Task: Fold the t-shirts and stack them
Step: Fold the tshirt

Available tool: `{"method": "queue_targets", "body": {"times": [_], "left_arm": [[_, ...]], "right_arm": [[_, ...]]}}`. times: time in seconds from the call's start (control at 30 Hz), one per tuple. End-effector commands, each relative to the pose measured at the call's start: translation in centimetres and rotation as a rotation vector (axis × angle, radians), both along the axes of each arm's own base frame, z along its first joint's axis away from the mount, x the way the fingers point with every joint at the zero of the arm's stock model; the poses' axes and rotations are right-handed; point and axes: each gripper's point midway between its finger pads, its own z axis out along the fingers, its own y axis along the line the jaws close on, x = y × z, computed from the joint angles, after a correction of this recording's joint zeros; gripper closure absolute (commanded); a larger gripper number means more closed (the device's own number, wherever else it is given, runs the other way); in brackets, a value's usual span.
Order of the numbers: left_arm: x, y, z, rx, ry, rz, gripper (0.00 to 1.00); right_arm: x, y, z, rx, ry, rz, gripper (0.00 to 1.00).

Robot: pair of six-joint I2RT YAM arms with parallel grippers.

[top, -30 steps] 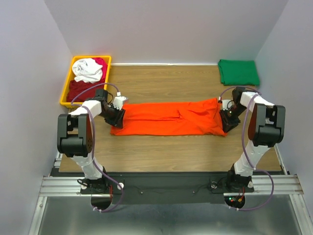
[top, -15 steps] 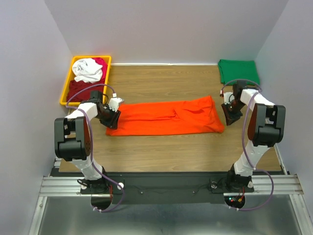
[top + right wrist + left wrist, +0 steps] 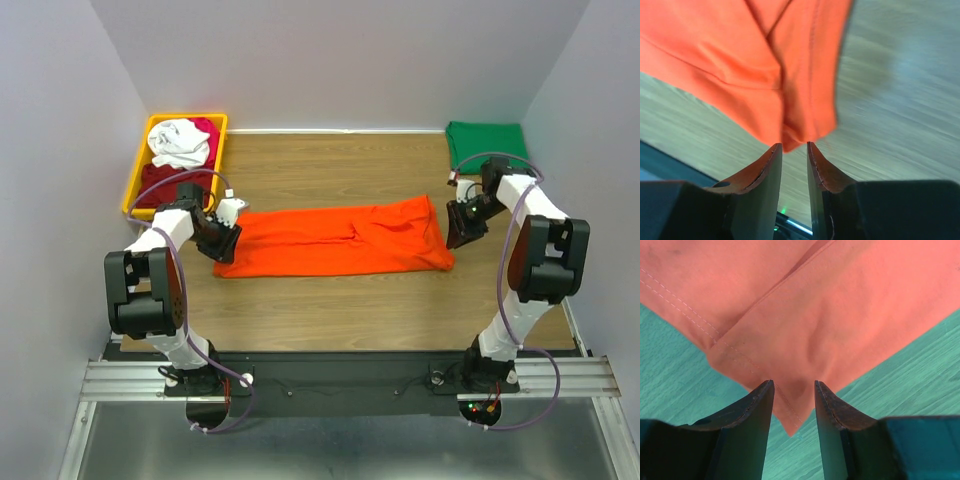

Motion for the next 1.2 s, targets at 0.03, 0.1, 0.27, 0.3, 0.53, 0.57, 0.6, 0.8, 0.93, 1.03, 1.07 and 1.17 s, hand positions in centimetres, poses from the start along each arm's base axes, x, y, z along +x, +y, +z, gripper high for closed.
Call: {"method": "queue_targets", "body": {"times": [0.03,0.1,0.27,0.3,0.53,0.57,0.6,0.8,0.93,1.03,1.07,1.17], "left_arm": [[-1.0,0.5,-0.3,0.032,-0.004,-0.014,0.50],[-1.3,0.8,-0.8,0.044,0.005,-0.012,0.50],[-1.9,1.3,-2.8,0.074,0.029,-0.005,0.50],[-2.1,1.5,-3.3,0.088,0.043,-0.002,0.50],[-2.8,2.1,-5.0,0.123,0.071,-0.003,0.51],[-2.9,2.2,-5.2,0.127,0.073,-0.002,0.51],[-2.9,2.4,-5.3,0.137,0.075,-0.001,0.53],[-3.7,3.1,-5.8,0.175,0.094,-0.025,0.73],[-4.3,3.6,-5.8,0.200,0.097,-0.043,0.77],[-5.1,3.1,-6.0,0.179,0.124,-0.081,0.76],[-5.3,2.9,-6.0,0.170,0.129,-0.093,0.74],[-6.1,2.3,-6.0,0.153,0.141,-0.141,0.71]], "right_arm": [[-2.6,3.0,-1.2,0.107,0.133,0.013,0.67],[-3.1,3.1,-1.9,0.093,0.162,0.017,0.67],[-4.1,2.9,-3.2,0.079,0.199,0.022,0.67],[-4.1,3.0,-3.1,0.083,0.195,0.022,0.68],[-3.8,3.0,-3.5,0.081,0.189,0.017,0.80],[-3.9,2.6,-4.1,0.055,0.197,0.013,0.84],[-3.9,2.2,-4.5,0.035,0.198,0.009,0.91],[-0.6,-0.6,-4.5,-0.128,0.095,-0.040,1.00],[1.0,-1.6,-3.6,-0.179,0.044,-0.051,1.00],[0.5,-1.6,-4.7,-0.186,0.072,-0.031,0.99],[0.3,-1.5,-5.0,-0.187,0.081,-0.025,0.99],[-0.5,-1.3,-6.0,-0.205,0.106,0.008,0.99]]}}
